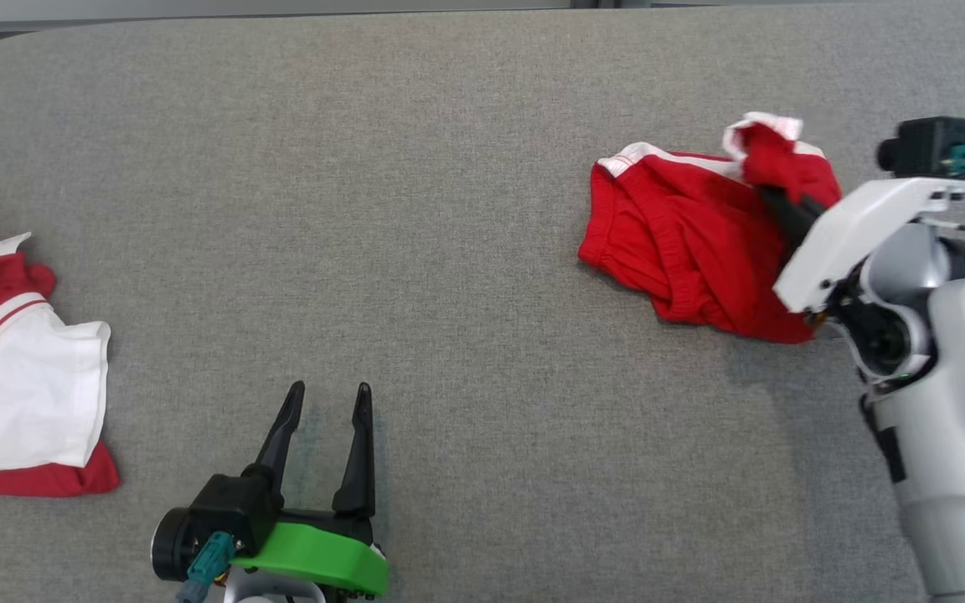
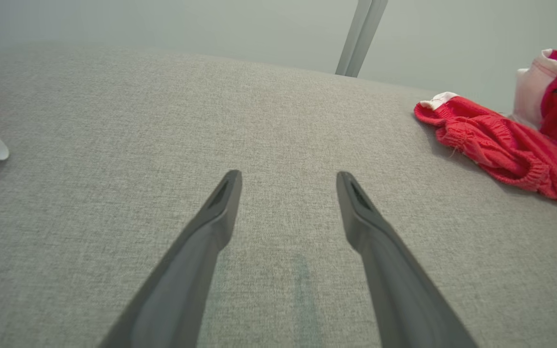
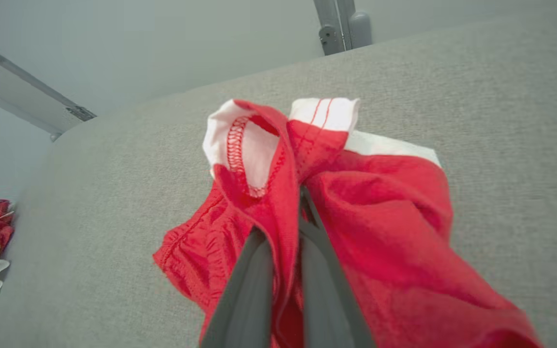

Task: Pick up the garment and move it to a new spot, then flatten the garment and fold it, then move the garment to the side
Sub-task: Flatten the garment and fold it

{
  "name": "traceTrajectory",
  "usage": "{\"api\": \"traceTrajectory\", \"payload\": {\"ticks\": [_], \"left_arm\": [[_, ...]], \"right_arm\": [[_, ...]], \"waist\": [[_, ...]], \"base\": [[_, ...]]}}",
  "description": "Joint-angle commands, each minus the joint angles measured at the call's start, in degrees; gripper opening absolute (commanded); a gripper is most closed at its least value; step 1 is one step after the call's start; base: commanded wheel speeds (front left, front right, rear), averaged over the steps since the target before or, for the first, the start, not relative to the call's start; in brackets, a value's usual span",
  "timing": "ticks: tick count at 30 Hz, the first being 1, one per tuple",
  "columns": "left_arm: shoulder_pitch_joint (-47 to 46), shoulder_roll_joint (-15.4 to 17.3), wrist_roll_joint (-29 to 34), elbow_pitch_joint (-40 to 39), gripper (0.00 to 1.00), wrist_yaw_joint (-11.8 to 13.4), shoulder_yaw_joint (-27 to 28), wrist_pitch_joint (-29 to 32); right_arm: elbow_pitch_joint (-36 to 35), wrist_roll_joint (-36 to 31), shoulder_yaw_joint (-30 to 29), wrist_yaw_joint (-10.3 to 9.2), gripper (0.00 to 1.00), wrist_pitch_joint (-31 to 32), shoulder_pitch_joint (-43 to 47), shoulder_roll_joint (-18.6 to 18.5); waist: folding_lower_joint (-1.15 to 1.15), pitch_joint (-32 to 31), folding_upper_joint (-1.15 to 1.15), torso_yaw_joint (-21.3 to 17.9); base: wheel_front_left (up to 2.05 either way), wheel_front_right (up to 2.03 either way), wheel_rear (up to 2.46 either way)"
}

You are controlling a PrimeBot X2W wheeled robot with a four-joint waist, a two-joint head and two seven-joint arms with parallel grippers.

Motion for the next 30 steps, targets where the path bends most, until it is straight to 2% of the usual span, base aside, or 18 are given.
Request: {"api": "traceTrajectory", "payload": {"ticks": [1,4,9,20,21,22,23,26,30], "left_arm": [[0.2,-0.2,0.2,0.4,1.0,-0.3,-0.3,0.0],[-0.3,-0.3,0.4,1.0,1.0,-0.6,-0.8,0.0],[-0.3,-0.6,0.1,2.3,1.0,-0.8,-1.3,0.0],[1.1,-0.9,-0.9,3.7,1.0,-0.8,-1.4,0.0],[0.9,-0.9,-1.1,3.8,1.0,-0.8,-1.6,0.0],[0.9,-0.9,-1.3,3.9,1.0,-0.9,-1.7,0.0],[0.9,-0.9,-1.4,3.9,1.0,-0.8,-1.7,0.0],[2.0,-0.9,-1.6,4.1,1.0,-0.6,-1.2,0.0],[3.6,-0.9,-1.9,4.4,1.0,-0.4,-0.2,0.0]], "right_arm": [[0.0,-1.1,0.8,0.0,0.0,-0.3,0.1,1.5],[2.2,-4.1,1.5,0.0,0.0,-1.8,-1.0,4.9],[7.8,-9.1,-0.5,0.01,0.0,-6.3,-3.0,8.3],[15.1,-8.4,2.4,0.01,0.0,-10.8,-3.4,9.2],[15.7,-8.2,2.8,0.01,0.25,-11.5,-3.7,9.2],[16.1,-7.7,3.5,0.01,0.65,-12.3,-3.8,9.2],[16.6,-7.3,4.2,0.01,1.0,-12.9,-3.9,9.2],[16.6,-6.0,6.3,0.01,1.0,-15.3,-3.6,9.2],[12.8,-6.0,8.9,0.01,1.0,-18.7,-0.3,9.2]], "waist": [[0.0,-0.1,0.0,0.5],[0.0,-0.3,0.0,1.4],[0.0,-0.6,0.0,3.5],[0.0,-2.2,0.0,3.8],[0.0,-2.3,0.0,3.7],[0.0,-2.5,0.0,3.5],[0.0,-2.7,0.0,3.3],[0.0,-3.7,0.0,2.3],[0.0,-6.2,0.0,1.0]], "base": [[0.0,0.0,0.0],[0.0,0.0,0.0],[0.0,0.0,0.0],[0.0,0.0,0.0],[0.0,0.0,0.0],[0.0,0.0,0.0],[0.0,0.0,0.0],[0.0,0.0,0.0],[0.0,0.0,0.0]]}}
